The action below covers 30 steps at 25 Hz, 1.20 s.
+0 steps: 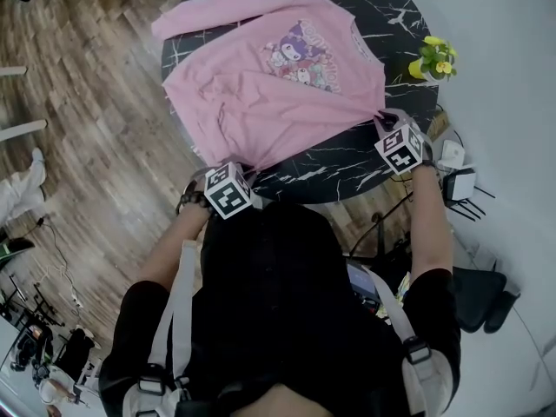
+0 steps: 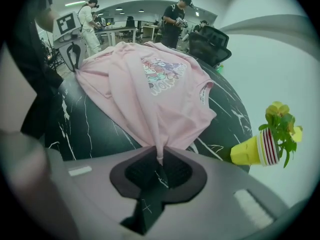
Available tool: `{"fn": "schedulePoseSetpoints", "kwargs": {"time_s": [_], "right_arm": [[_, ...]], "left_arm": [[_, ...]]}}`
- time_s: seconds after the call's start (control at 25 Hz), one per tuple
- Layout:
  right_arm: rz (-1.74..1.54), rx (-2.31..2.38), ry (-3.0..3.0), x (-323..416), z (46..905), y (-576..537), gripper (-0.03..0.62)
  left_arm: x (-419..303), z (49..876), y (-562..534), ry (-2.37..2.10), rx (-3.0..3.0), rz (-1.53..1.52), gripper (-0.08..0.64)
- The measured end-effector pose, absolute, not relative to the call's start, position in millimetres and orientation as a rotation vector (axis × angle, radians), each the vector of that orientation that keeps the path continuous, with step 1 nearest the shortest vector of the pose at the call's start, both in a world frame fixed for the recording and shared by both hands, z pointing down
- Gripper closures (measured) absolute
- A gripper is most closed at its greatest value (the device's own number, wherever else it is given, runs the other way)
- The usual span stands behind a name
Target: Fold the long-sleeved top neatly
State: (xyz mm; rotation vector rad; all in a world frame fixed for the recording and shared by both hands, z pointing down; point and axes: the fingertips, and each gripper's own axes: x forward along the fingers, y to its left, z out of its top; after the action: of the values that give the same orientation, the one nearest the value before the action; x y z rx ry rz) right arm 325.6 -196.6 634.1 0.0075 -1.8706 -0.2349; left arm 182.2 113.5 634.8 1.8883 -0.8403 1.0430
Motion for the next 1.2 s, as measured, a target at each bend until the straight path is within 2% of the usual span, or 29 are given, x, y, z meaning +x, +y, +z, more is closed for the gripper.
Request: {"fn": "schedulePoseSetpoints", "kwargs": {"time_s": [0.16,0.32,0.68,1.2], "right_arm": [[-0.21,0.006,-1.87,328,637,-190,0.539],[-0.164,-0.024,-1.919,321,620,-182,0.479],[-0.107,0.009,-2.116,269,571,-184,0.477],[-0.077,-0.154,-2.186,186,585,-120,0.457]], "left_arm": [[187,638,117,-0.847,1.877,1.05,0.507],[190,633,116,-0.846,1.881,1.043,0.468],[167,609,89,-0.976,1.88,0.914,0.468],[58,598,65,-1.276,1.713,0.846,0.463]]}}
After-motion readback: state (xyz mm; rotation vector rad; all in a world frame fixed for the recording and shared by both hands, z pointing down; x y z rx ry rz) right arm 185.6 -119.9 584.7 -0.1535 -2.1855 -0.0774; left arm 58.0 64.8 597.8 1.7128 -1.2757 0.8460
